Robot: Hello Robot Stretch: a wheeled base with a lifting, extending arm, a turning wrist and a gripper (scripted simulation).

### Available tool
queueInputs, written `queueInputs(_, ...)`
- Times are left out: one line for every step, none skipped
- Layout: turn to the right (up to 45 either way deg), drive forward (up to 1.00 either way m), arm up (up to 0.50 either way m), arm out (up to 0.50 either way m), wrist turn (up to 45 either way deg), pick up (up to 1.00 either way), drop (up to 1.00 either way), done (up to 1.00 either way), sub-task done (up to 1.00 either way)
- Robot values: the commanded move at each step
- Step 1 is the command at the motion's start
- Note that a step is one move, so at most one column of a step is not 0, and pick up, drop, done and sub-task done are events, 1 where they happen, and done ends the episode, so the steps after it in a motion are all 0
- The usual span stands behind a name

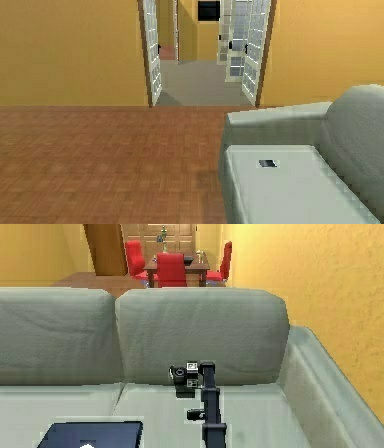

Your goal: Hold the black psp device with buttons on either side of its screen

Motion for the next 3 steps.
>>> queueInputs(0.0, 0.00, 0.00, 0.00, 3.0, 0.00, 0.00, 0.00, 0.00)
queueInputs(0.0, 0.00, -0.30, 0.00, 0.0, 0.00, 0.00, 0.00, 0.00)
queueInputs(0.0, 0.00, 0.00, 0.00, 0.0, 1.00, 0.00, 0.00, 0.00)
